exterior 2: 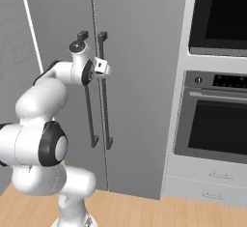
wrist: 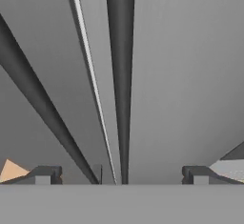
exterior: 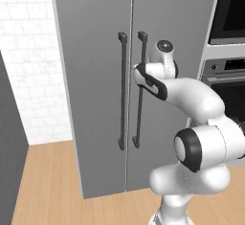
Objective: Take the strawberry from the fridge and place it on top of the pancake, located on the dining counter.
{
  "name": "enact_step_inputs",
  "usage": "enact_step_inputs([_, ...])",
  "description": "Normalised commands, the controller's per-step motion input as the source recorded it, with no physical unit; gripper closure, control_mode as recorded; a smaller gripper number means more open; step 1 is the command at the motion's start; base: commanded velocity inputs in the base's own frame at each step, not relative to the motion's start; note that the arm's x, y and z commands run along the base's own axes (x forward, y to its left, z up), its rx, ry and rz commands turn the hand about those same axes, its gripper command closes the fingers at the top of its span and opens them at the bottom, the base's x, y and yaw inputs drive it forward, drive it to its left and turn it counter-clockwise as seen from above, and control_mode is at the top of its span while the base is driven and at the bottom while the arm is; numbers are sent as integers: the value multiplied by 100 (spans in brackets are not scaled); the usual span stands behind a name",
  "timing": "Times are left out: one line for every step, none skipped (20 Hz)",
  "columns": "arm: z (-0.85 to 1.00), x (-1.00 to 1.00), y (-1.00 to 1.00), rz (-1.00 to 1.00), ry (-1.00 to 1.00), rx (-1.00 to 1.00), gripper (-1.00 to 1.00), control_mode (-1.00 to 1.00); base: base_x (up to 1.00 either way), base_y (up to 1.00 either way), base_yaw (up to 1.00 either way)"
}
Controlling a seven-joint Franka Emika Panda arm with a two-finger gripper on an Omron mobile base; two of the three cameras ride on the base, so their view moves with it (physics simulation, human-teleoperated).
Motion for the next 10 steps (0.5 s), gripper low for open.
enact_step_inputs([-22, 55, 0, 0, -5, 0, -100, -100, 0, 0, 0])
enact_step_inputs([-21, 61, 0, 0, -4, 0, -100, -100, 0, 0, 0])
enact_step_inputs([-19, 64, 0, 0, -5, 0, -100, -100, 0, 0, 0])
enact_step_inputs([-20, 61, 0, 0, -5, 0, -100, -100, 0, 0, 0])
enact_step_inputs([-20, 59, 0, 0, -4, 0, -100, -100, 0, 0, 0])
enact_step_inputs([-22, 59, 0, 0, -5, 0, -100, -100, 0, 0, 0])
enact_step_inputs([-23, 54, 0, 0, -7, 0, -100, -100, 0, 0, 0])
enact_step_inputs([-24, 48, 0, 0, -10, 0, -100, -100, 0, 0, 0])
enact_step_inputs([-27, 49, 0, 0, -13, 0, -100, -100, 0, 0, 0])
enact_step_inputs([-32, 47, 0, 0, -13, 0, -100, -100, 0, 0, 0])
